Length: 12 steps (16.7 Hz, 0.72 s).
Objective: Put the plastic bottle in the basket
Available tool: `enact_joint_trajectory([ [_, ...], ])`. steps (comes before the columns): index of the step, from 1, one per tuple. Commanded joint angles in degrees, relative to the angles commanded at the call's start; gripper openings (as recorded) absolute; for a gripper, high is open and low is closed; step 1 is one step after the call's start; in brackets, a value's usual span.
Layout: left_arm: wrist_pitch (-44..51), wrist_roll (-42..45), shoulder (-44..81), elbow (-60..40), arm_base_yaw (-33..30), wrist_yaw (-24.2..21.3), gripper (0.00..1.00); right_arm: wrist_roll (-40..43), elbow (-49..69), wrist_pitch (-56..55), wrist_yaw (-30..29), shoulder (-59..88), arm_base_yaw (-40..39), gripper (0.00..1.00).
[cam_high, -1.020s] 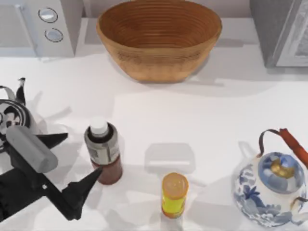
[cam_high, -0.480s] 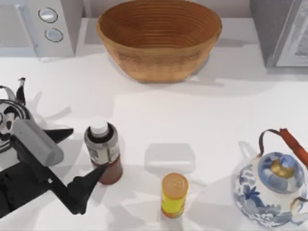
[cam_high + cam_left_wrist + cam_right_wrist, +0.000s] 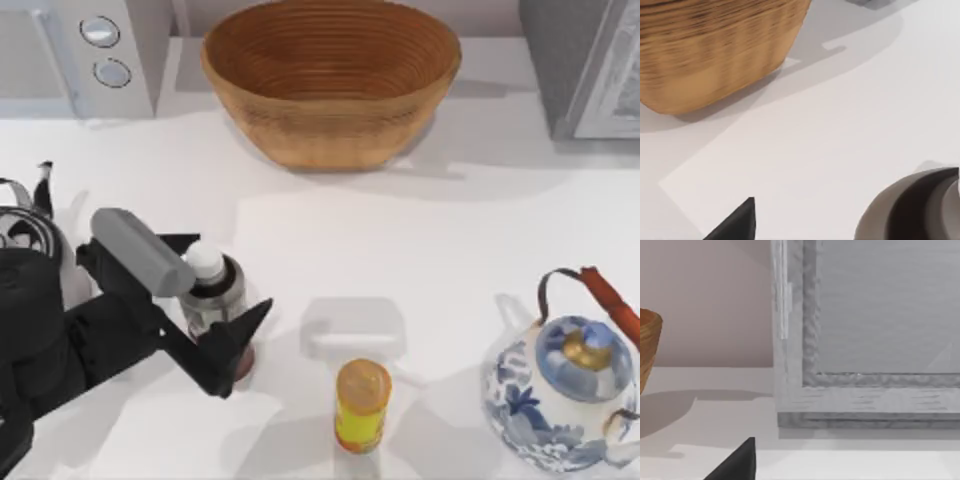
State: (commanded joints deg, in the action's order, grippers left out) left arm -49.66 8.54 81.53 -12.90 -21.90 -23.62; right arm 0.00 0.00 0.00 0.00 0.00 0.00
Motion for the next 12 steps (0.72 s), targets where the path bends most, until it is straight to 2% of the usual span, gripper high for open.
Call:
enact_joint_trajectory([
  [6,-11.3,-0.5,9.8,1.4,-1.9,1.7,1.00,0.0,0.0,0.0,0.0,0.0,0.0,1.00],
  [11,-12.0,-0.5,10.3,1.7,-1.9,1.7,1.00,0.0,0.0,0.0,0.0,0.0,0.0,1.00],
  [12,-12.0,-0.5,10.3,1.7,-1.9,1.7,0.92,0.0,0.0,0.0,0.0,0.0,0.0,1.00],
])
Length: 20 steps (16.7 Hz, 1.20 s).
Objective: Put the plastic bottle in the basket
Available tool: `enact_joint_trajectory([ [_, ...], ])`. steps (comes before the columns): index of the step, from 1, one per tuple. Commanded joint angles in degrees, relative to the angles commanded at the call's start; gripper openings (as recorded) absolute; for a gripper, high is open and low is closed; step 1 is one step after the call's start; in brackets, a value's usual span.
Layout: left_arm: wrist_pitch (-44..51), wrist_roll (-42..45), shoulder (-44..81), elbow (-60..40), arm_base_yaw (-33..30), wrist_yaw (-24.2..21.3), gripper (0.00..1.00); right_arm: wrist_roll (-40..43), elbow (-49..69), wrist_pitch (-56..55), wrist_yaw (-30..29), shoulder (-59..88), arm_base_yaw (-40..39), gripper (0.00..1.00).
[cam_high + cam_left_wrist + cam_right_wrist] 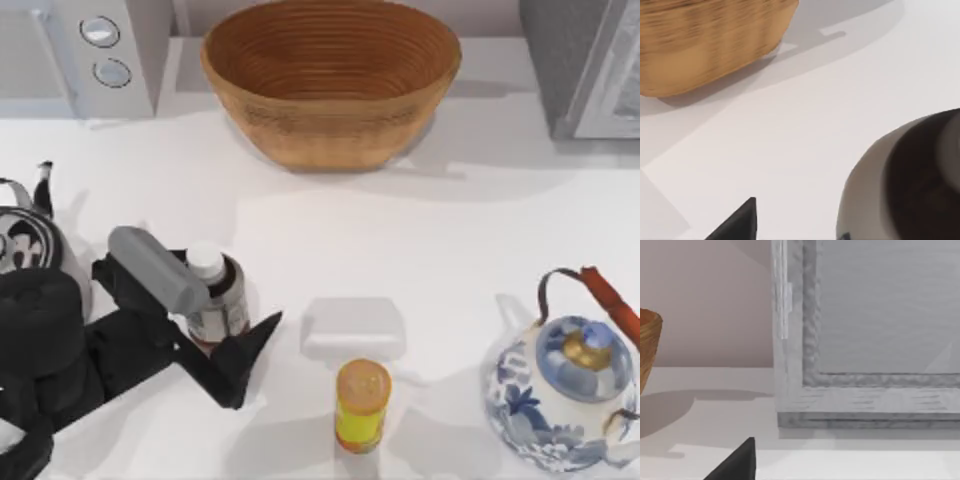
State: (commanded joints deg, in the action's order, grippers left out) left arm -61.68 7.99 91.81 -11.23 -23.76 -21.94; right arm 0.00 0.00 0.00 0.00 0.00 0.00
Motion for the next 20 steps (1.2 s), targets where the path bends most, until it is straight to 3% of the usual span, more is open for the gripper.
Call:
enact_joint_trajectory([
  [12,0.0,0.0,0.0,0.0,0.0,0.0,0.02,0.0,0.0,0.0,0.0,0.0,0.0,1.00],
  [20,0.0,0.0,0.0,0.0,0.0,0.0,0.00,0.0,0.0,0.0,0.0,0.0,0.0,1.00],
])
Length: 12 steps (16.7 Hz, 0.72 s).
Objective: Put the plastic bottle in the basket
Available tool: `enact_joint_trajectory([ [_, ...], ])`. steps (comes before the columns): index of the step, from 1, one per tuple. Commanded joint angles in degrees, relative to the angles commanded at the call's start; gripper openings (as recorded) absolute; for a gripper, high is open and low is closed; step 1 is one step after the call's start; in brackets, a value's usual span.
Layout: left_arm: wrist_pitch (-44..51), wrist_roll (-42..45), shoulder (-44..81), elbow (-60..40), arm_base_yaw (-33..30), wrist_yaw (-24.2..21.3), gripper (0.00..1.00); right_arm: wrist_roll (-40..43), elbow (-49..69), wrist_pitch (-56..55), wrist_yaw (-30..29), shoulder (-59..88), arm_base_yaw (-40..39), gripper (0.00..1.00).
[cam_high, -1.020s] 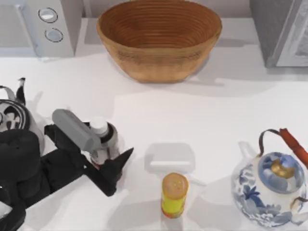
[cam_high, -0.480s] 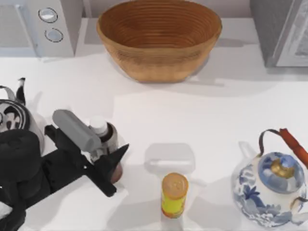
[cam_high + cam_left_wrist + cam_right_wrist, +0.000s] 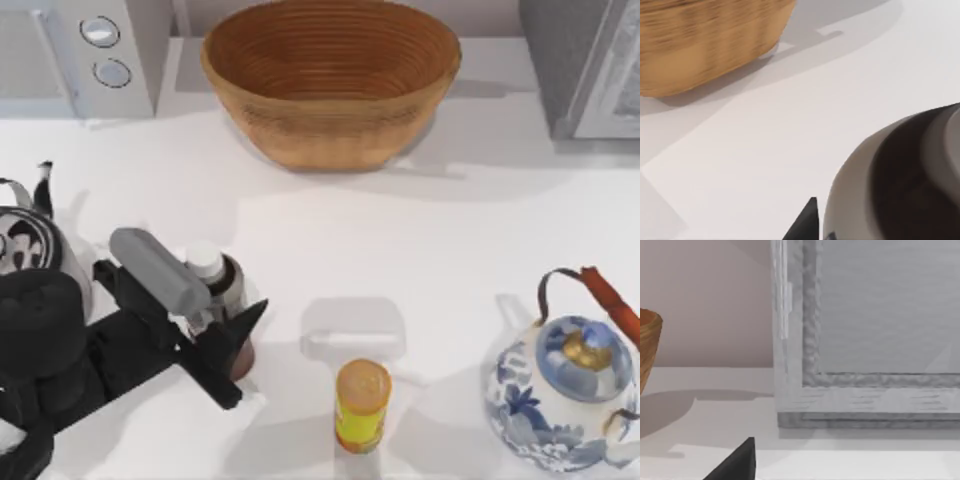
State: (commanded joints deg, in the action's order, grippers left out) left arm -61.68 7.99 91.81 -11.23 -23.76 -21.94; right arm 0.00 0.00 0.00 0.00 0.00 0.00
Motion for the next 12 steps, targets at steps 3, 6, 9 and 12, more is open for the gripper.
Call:
enact_joint_trajectory([
  [3,0.7,0.3,-0.7,-0.5,0.4,-0.5,0.00,0.0,0.0,0.0,0.0,0.0,0.0,1.00],
  [6,6.2,2.1,-5.7,-3.3,3.7,-3.6,0.00,0.0,0.0,0.0,0.0,0.0,0.0,1.00],
  [9,17.2,5.0,-14.6,-7.1,9.7,-8.8,0.00,0.0,0.0,0.0,0.0,0.0,0.0,1.00],
  [12,32.9,8.9,-26.0,-10.6,17.2,-15.6,0.00,0.0,0.0,0.0,0.0,0.0,0.0,1.00],
])
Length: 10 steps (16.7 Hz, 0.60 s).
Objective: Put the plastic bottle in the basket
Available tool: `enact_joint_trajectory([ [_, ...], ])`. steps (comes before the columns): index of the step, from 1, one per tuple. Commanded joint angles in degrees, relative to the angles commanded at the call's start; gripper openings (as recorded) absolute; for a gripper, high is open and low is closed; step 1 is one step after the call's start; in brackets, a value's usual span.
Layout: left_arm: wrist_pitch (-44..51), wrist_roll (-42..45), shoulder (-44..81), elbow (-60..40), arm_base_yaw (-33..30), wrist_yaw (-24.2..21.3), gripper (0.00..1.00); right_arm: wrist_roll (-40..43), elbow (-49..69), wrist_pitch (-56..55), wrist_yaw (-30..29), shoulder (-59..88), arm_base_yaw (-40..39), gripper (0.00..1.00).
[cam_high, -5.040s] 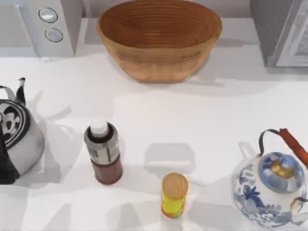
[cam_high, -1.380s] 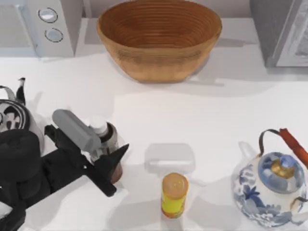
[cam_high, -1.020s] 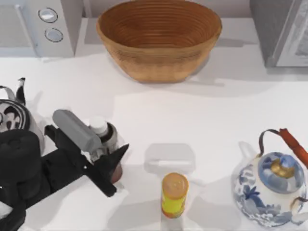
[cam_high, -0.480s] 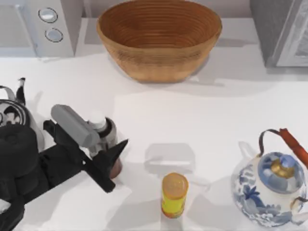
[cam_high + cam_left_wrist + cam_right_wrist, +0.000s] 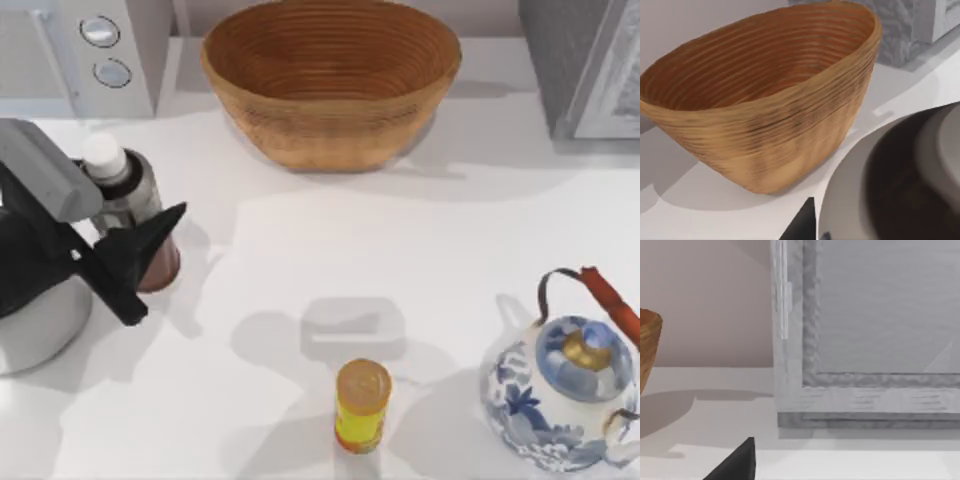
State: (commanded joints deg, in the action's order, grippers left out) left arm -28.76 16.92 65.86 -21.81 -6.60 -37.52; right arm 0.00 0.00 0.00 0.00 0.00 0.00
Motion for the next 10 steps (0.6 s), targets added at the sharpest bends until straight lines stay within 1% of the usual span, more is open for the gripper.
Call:
enact_joint_trajectory([
  [3,17.7,4.0,-12.7,-1.9,7.6,-6.6,0.00,0.0,0.0,0.0,0.0,0.0,0.0,1.00],
  [6,34.6,7.2,-25.2,-1.9,14.3,-11.8,0.00,0.0,0.0,0.0,0.0,0.0,0.0,1.00],
  [8,44.0,8.9,-32.4,-1.0,17.7,-14.7,0.00,0.0,0.0,0.0,0.0,0.0,0.0,1.00],
  [10,51.3,10.2,-38.1,0.4,20.1,-17.0,0.00,0.0,0.0,0.0,0.0,0.0,0.0,1.00],
])
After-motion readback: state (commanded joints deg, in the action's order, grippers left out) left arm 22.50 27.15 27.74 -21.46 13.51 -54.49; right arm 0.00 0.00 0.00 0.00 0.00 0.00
